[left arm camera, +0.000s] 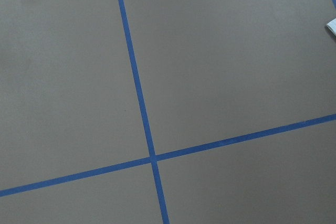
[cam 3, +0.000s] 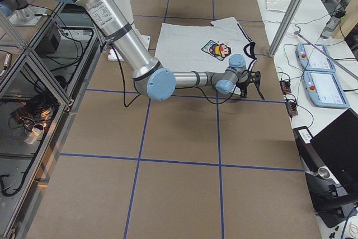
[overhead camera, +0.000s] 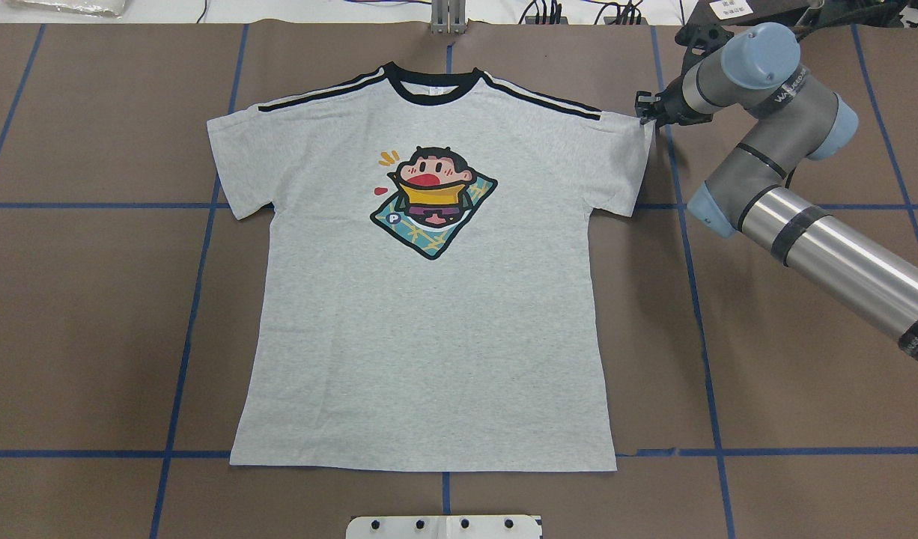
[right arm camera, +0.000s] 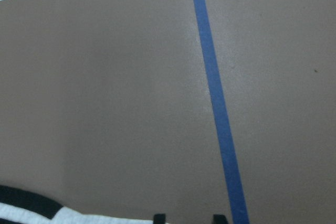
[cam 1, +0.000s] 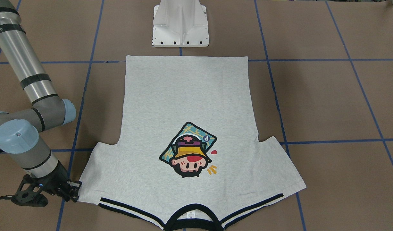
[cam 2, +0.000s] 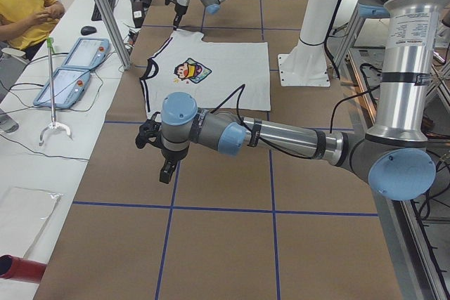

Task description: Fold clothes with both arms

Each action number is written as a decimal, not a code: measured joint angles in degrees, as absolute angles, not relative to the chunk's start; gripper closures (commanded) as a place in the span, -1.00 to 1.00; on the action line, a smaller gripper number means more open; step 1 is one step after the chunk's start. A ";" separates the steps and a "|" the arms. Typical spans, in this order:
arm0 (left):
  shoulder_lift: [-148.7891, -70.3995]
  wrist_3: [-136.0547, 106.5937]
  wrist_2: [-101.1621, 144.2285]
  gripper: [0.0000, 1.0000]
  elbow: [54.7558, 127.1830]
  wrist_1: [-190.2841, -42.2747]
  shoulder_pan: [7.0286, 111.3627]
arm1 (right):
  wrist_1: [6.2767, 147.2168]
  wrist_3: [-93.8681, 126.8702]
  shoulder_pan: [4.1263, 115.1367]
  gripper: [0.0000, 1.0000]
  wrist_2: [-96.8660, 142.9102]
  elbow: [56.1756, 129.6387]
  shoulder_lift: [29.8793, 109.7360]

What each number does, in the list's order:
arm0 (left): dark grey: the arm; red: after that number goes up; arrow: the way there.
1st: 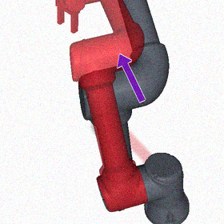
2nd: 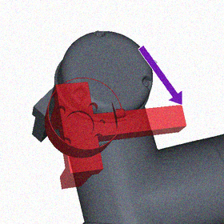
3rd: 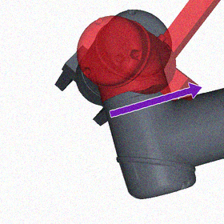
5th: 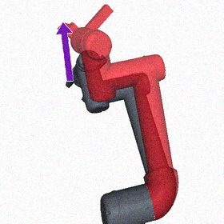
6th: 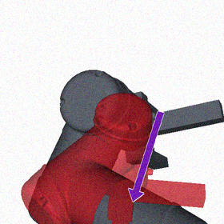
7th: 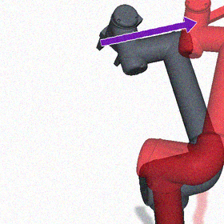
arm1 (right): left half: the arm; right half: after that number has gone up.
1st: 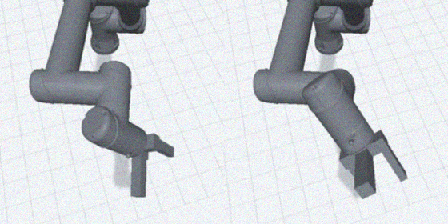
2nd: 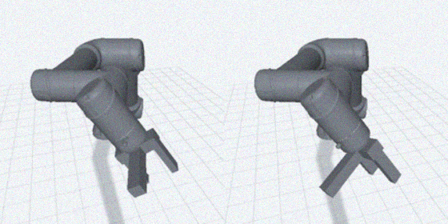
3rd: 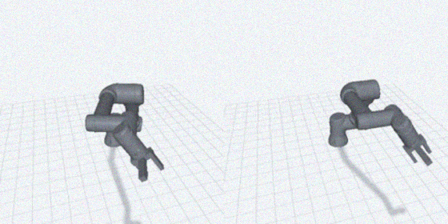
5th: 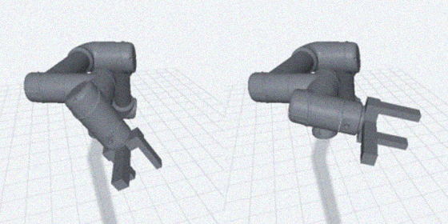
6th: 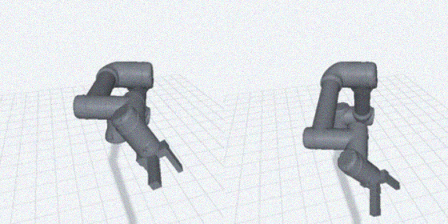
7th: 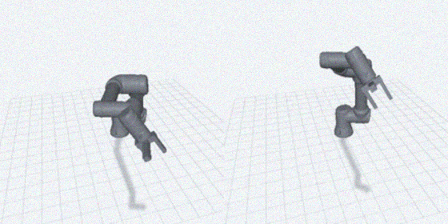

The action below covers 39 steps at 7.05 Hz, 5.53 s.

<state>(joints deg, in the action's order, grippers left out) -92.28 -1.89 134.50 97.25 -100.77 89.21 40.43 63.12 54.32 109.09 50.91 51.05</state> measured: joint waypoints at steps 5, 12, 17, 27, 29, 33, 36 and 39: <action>-92.29 -1.88 134.56 -0.99 97.21 -100.73 89.27 | 44.09 65.28 54.42 1.00 111.37 61.08 52.38; -92.23 -1.92 134.53 -0.99 98.27 -100.59 89.27 | 53.28 77.89 45.18 1.00 99.58 54.53 37.98; -91.77 -2.10 134.52 -0.99 100.32 -100.14 89.30 | 53.26 81.29 43.19 -0.98 92.53 46.13 32.76; -107.42 -36.53 140.16 -0.91 87.97 -113.57 70.52 | 70.61 75.01 48.65 -1.00 111.69 92.03 56.79; -114.56 -42.35 139.78 -0.89 74.22 -122.25 67.86 | 70.73 69.73 52.17 -1.00 116.29 101.33 66.26; -124.87 -56.15 126.28 -0.65 54.76 -138.89 60.97 | 70.65 67.44 53.34 -1.00 117.36 104.95 70.93; -129.30 -60.20 120.50 -0.40 47.98 -141.91 58.22 | 70.56 67.18 53.35 -1.00 117.03 104.97 71.30; -129.90 -60.46 119.78 -0.07 46.94 -142.09 57.42 | 70.41 67.15 53.27 -1.00 116.68 104.92 71.80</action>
